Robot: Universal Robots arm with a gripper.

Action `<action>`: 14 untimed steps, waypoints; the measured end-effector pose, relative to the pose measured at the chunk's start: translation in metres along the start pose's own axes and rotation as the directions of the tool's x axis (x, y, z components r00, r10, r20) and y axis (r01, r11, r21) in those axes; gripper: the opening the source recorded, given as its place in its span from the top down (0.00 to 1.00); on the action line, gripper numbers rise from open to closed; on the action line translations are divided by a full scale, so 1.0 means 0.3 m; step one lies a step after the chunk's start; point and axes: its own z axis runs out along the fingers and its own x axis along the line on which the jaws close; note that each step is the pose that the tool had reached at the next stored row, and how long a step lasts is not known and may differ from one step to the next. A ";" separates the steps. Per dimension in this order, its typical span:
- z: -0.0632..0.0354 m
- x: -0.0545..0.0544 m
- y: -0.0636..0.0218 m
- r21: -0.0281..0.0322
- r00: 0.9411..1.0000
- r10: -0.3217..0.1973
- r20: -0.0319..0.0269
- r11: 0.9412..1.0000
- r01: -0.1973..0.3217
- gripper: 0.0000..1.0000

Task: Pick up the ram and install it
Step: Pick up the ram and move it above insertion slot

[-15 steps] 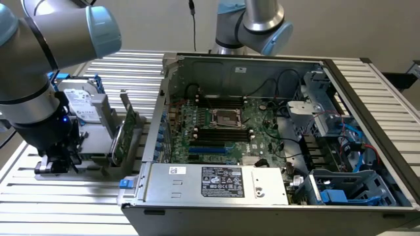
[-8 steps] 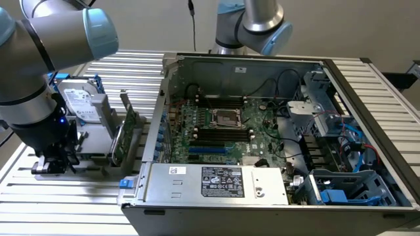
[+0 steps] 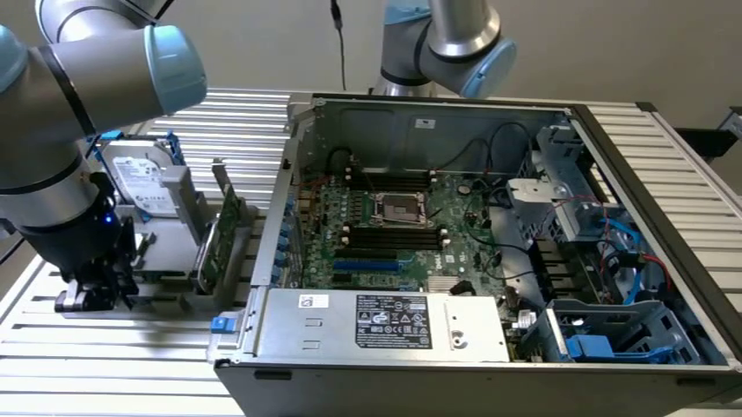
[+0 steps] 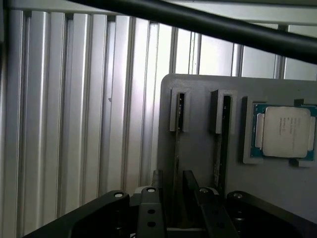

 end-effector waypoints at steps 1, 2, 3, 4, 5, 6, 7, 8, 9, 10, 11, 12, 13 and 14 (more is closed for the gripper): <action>0.002 0.000 0.001 0.000 1.000 0.001 0.000 1.000 -0.001 0.69; 0.003 0.000 0.001 0.000 1.000 0.001 0.001 1.000 -0.001 0.69; 0.002 0.001 0.001 -0.001 1.000 0.001 0.004 1.000 -0.001 0.69; 0.003 0.001 0.001 0.000 1.000 0.001 0.007 1.000 -0.001 0.69; 0.003 0.003 0.002 0.000 1.000 0.001 0.012 1.000 -0.001 0.69; 0.003 0.005 0.002 0.000 1.000 0.000 0.017 1.000 0.000 0.69; 0.003 0.007 0.002 0.000 1.000 0.000 0.022 1.000 0.000 0.69; 0.003 0.008 0.002 0.000 1.000 0.000 0.026 1.000 0.000 0.69; 0.003 0.010 0.002 -0.001 1.000 0.000 0.028 1.000 0.000 0.69; 0.003 0.011 0.002 -0.002 1.000 0.001 0.030 1.000 -0.001 0.69; 0.003 0.012 0.002 -0.003 1.000 0.001 0.031 1.000 -0.001 0.72; 0.003 0.012 0.002 -0.004 0.999 0.002 0.032 1.000 -0.002 0.78; 0.004 0.013 0.002 -0.005 0.999 0.003 0.032 1.000 -0.002 0.84; 0.003 0.015 0.002 -0.007 0.999 0.003 0.033 1.000 -0.003 0.84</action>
